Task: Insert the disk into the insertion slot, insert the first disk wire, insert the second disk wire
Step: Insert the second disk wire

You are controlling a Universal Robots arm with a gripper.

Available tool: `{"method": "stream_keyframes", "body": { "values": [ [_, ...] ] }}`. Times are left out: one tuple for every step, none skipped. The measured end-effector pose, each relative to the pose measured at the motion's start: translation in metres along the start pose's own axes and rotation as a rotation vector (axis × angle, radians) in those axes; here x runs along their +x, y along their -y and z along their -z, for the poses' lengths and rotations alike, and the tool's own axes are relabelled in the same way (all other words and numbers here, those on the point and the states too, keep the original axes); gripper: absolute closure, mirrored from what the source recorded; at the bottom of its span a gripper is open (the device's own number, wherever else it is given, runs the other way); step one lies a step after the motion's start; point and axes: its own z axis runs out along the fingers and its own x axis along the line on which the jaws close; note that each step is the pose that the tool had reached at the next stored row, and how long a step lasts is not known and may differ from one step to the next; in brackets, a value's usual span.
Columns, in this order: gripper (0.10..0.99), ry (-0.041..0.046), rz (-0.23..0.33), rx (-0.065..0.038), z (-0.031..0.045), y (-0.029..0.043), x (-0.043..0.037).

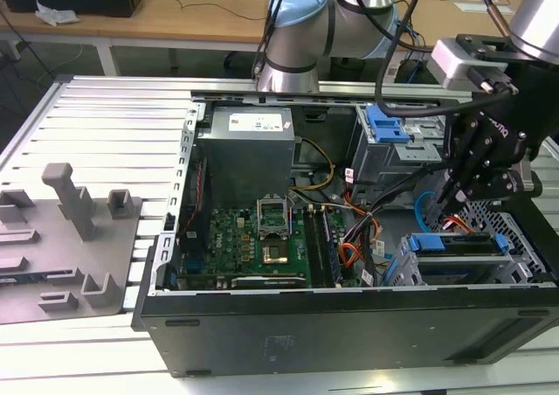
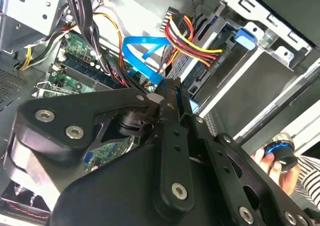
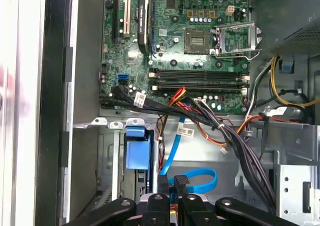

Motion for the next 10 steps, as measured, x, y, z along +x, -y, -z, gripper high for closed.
{"method": "stream_keyframes", "body": {
  "values": [
    [0.925, -0.0001, 0.0, 0.0, -0.0002, 0.0, 0.003],
    [0.925, 0.0, 0.0, 0.0, -0.0003, 0.0, 0.0049],
    [0.925, -0.0001, 0.0, 0.0, -0.0004, 0.0, 0.0065],
    [0.925, 0.0, 0.0, 0.0, -0.0006, -0.0001, 0.0113],
    [0.925, 0.0, 0.0, 0.0, -0.0007, -0.0002, 0.0134],
    [0.925, -0.0001, 0.0, 0.0, -0.0009, -0.0002, 0.0155],
    [0.925, -0.0001, 0.0, 0.0, -0.001, -0.0002, 0.018],
    [0.925, -0.0001, 0.0, 0.0, -0.0012, -0.0002, 0.02],
    [0.925, 0.0, 0.0, 0.0, -0.0016, -0.0003, 0.0236],
    [0.925, 0.0001, 0.0, 0.0, -0.0024, -0.0003, 0.0264]
  ]
}}
